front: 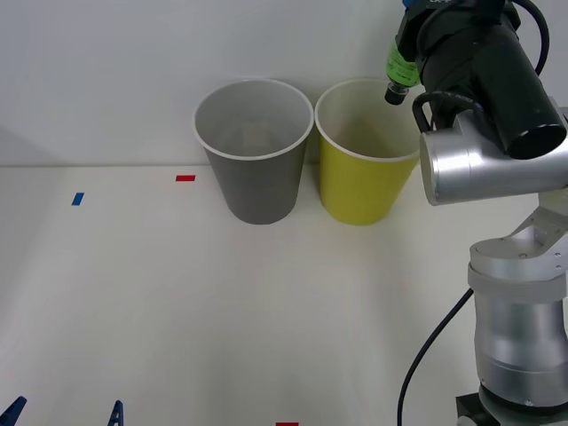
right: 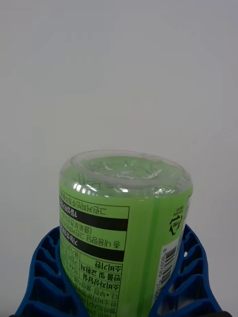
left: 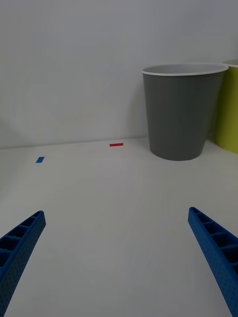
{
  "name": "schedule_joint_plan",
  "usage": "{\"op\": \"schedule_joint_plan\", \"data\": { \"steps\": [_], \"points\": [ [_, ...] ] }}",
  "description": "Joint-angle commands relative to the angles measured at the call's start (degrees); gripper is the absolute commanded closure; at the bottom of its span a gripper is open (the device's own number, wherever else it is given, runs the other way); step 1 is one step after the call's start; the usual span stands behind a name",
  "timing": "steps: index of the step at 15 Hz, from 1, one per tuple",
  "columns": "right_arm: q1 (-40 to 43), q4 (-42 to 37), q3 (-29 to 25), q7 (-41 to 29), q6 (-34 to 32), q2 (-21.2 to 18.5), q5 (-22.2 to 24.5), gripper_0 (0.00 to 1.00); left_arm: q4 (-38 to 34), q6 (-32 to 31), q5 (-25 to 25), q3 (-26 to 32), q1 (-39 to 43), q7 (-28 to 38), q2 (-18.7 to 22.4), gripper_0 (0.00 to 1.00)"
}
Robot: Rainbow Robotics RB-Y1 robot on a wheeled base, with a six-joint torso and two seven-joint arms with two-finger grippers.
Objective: Put cans in the gray bin and PET bottles in the light green bin.
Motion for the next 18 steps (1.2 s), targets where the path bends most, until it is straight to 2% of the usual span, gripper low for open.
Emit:
{"op": "schedule_joint_plan", "data": {
  "steps": [1,2,3,4,5,14,18],
  "points": [
    [-0.4,1.5,0.1,0.4,-1.2,0.0,1.0,0.97,0.0,0.0,0.0,0.0,0.0,0.0,0.0,0.00],
    [-0.5,1.5,0.1,0.4,-1.2,0.1,1.1,0.59,0.0,0.0,0.0,0.0,0.0,0.0,0.0,0.00],
    [-0.5,1.5,0.2,0.4,-1.2,0.2,1.1,0.32,0.0,0.0,0.0,0.0,0.0,0.0,0.0,0.00],
    [-0.5,1.5,0.3,0.4,-1.2,0.2,1.0,0.12,0.0,0.0,0.0,0.0,0.0,0.0,0.0,0.00],
    [-0.4,1.5,0.3,0.4,-1.2,0.4,1.1,0.00,0.0,0.0,0.0,0.0,0.0,0.0,0.0,0.00],
    [-0.4,0.8,0.3,1.1,-1.2,2.3,1.3,0.00,0.0,0.0,0.0,0.0,0.0,0.0,0.0,0.00],
    [5.7,-5.5,2.0,1.4,-1.2,2.2,0.5,0.00,0.0,0.0,0.0,0.0,0.0,0.0,0.0,0.00]
  ]
}}
